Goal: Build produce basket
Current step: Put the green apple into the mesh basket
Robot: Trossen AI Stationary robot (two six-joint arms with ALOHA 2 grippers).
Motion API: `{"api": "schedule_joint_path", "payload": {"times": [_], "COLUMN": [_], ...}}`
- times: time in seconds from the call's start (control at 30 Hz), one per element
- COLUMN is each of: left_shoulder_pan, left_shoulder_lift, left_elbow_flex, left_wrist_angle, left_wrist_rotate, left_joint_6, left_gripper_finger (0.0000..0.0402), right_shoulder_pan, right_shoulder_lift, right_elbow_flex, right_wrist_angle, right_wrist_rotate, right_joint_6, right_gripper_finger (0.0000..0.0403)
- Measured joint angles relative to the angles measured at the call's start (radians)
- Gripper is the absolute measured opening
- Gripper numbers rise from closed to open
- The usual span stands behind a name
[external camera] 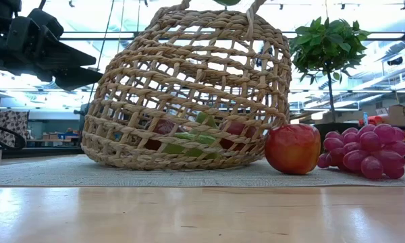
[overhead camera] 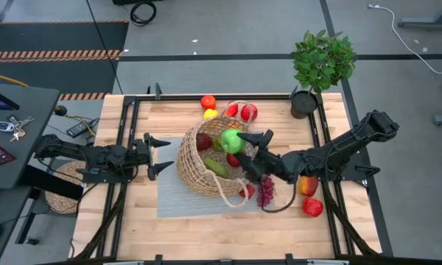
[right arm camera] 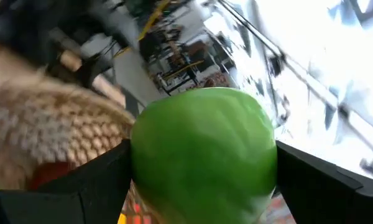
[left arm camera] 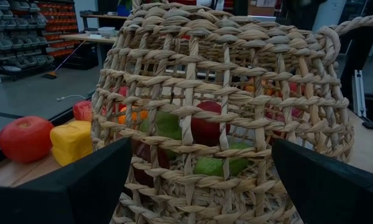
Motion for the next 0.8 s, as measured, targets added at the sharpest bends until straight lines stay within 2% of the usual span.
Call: {"api": "schedule_joint_path", "payload": {"times": [0.13, 0.3, 0.47, 0.57, 0.67, 0.8], "left_shoulder_pan": [0.000, 0.000, 0.000, 0.000, 0.000, 0.000], "left_shoulder_lift": [0.000, 0.000, 0.000, 0.000, 0.000, 0.000], "left_elbow_flex": [0.000, 0.000, 0.000, 0.000, 0.000, 0.000], "left_wrist_angle": [0.000, 0.000, 0.000, 0.000, 0.000, 0.000], "left_wrist_rotate": [0.000, 0.000, 0.000, 0.000, 0.000, 0.000], "left_joint_6": [0.000, 0.000, 0.000, 0.000, 0.000, 0.000], "left_gripper_finger": [0.0394, 0.0394, 0.0394, 0.0394, 0.0394, 0.0394], "right_shoulder_pan": [-0.063, -0.127, -0.138, -0.134, -0.134, -0.134], "right_shoulder_lift": [0.000, 0.000, 0.000, 0.000, 0.000, 0.000], "right_elbow_flex": [0.000, 0.000, 0.000, 0.000, 0.000, 0.000], "right_wrist_angle": [0.033, -0.013, -0.027, -0.027, -0.027, -0.028], "right_wrist_rotate": [0.001, 0.033, 0.027, -0.011, -0.118, -0.200], "right_joint_6": [0.263, 0.752, 1.138, 1.350, 1.493, 1.536], "right_gripper_finger": [0.0360, 0.0360, 0.0360, 0.0360, 0.0360, 0.0360]}}
